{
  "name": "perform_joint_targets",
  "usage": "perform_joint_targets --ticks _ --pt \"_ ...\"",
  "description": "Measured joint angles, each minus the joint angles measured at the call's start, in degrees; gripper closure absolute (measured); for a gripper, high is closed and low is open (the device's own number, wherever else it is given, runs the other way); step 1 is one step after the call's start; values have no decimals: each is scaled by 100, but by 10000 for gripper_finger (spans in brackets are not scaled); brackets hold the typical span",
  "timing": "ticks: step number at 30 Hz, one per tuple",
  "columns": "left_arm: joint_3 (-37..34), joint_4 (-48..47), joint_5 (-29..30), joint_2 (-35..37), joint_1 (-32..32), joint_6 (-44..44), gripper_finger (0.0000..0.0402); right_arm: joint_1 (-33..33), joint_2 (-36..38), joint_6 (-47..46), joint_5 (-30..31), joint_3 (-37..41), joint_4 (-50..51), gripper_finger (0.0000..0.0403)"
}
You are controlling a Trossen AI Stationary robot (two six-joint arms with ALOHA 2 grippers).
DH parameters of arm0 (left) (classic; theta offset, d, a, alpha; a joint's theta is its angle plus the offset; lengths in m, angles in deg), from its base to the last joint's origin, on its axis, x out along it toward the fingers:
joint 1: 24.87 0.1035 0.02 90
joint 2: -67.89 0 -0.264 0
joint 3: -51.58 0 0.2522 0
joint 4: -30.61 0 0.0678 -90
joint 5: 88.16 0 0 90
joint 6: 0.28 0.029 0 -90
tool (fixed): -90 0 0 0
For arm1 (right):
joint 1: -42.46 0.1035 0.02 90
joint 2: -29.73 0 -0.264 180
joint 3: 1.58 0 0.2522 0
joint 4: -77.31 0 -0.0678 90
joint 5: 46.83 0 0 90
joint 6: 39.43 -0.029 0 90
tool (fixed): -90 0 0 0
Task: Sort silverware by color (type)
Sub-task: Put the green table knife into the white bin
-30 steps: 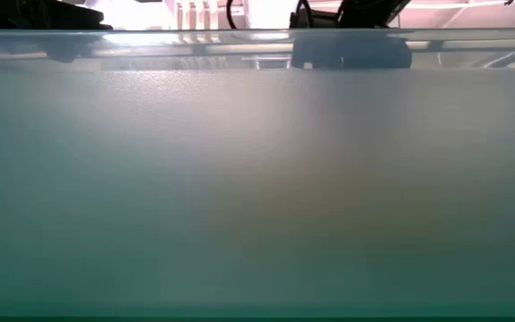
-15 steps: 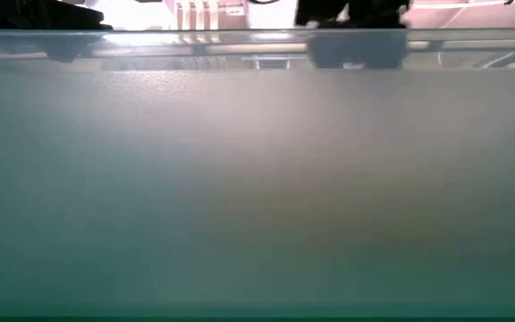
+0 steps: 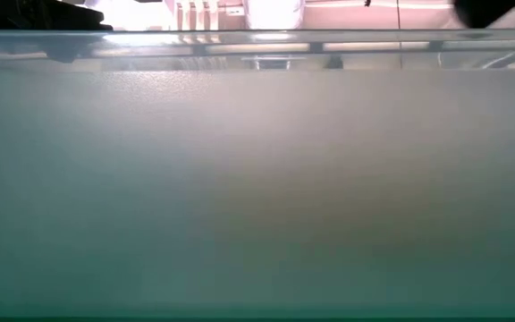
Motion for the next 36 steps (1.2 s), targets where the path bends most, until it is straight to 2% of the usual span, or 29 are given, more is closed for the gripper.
perform_joint_targets --ticks 6,10,13,19,27,32,36 --pt "-2 1 1 0 1 1 209 1544 80 -2067 -37 641 -1064 237" --pt "1 0 0 -1 0 0 209 2107 -108 -2889 -56 861 -1540 239" --pt "1 0 1 -1 -1 2 209 2288 -277 -3096 -154 955 -1959 241" --pt "1 0 1 1 -1 2 209 2236 -763 -2596 10 938 -2458 241" --pt "1 0 1 1 0 1 209 1740 -1495 -916 783 757 -2479 244" --pt "0 -2 -1 0 -1 0 209 1334 -1880 -66 769 717 -2940 251" --pt "0 -2 1 -1 1 -1 209 1159 -2061 123 706 713 -3161 257"
